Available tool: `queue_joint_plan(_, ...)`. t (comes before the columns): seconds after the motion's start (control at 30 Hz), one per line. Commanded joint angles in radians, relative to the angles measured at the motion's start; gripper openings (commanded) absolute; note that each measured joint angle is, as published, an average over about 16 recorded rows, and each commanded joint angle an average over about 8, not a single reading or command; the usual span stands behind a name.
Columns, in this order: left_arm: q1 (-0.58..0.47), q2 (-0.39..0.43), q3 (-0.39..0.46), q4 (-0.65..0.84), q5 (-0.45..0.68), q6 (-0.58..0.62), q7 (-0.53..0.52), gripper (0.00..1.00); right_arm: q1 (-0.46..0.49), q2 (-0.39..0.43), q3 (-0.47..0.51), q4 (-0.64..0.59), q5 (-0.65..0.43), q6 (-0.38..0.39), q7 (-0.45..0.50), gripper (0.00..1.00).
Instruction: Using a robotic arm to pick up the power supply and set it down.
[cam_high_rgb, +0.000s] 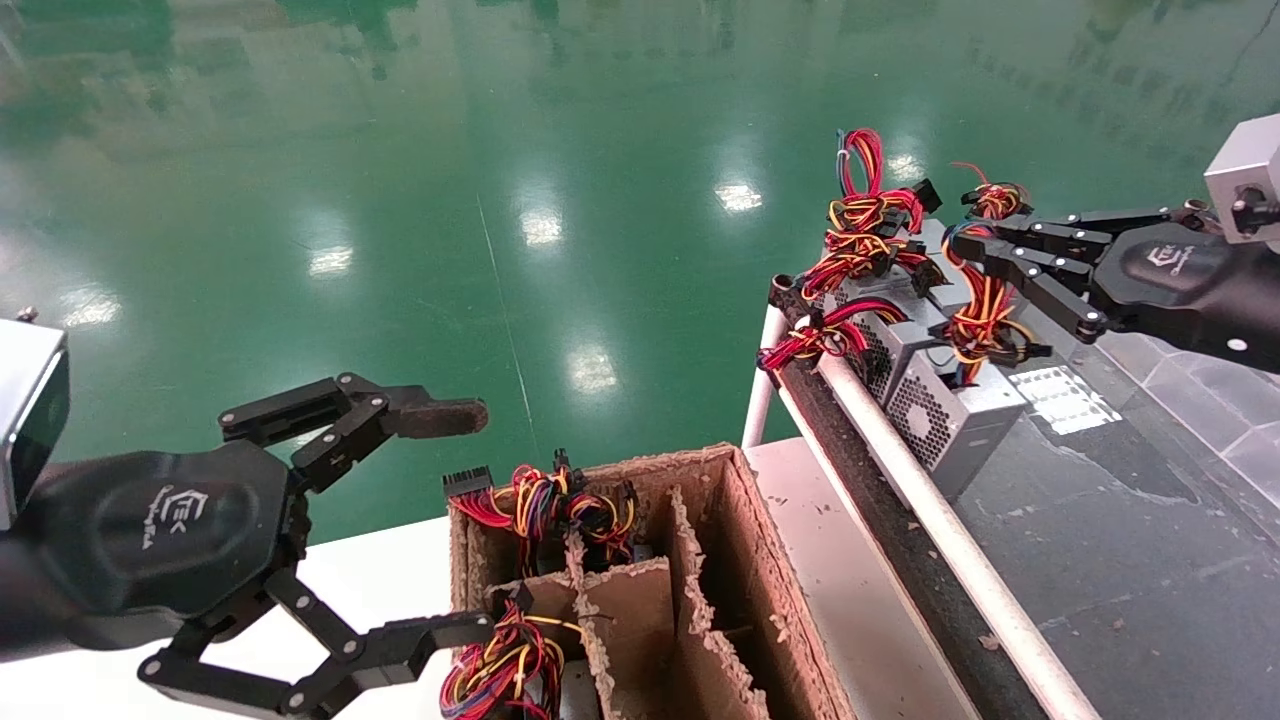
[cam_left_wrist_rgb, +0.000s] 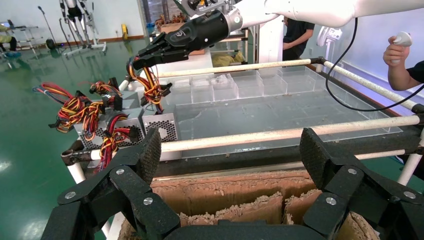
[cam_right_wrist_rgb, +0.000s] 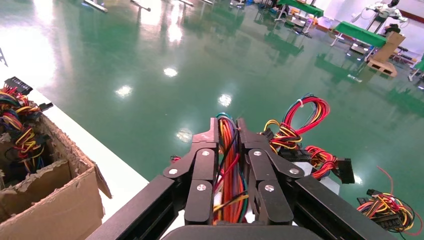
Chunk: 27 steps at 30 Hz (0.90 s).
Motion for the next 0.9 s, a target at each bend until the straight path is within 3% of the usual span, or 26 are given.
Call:
queue_joint_plan(0.03, 0.0, 0.0, 0.0, 0.0, 0.0, 0.0, 0.0, 1.0, 0.007, -0.001, -0.002, -0.015, -0.003, -0.007, -0.009, 1.0)
queue_joint_plan(0.37, 0.0, 0.0, 0.0, 0.0, 0.0, 0.0, 0.0, 1.0, 0.031, 0.0, -0.008, -0.066, -0.014, -0.022, -0.035, 1.0)
queue_joint_plan(0.6, 0.0, 0.0, 0.0, 0.0, 0.0, 0.0, 0.0, 1.0, 0.046, 0.004, 0.032, -0.078, 0.051, -0.078, -0.05, 1.0)
queue_joint_plan(0.9, 0.0, 0.0, 0.0, 0.0, 0.0, 0.0, 0.0, 1.0, -0.007, 0.018, 0.064, 0.023, 0.127, -0.107, -0.022, 1.0)
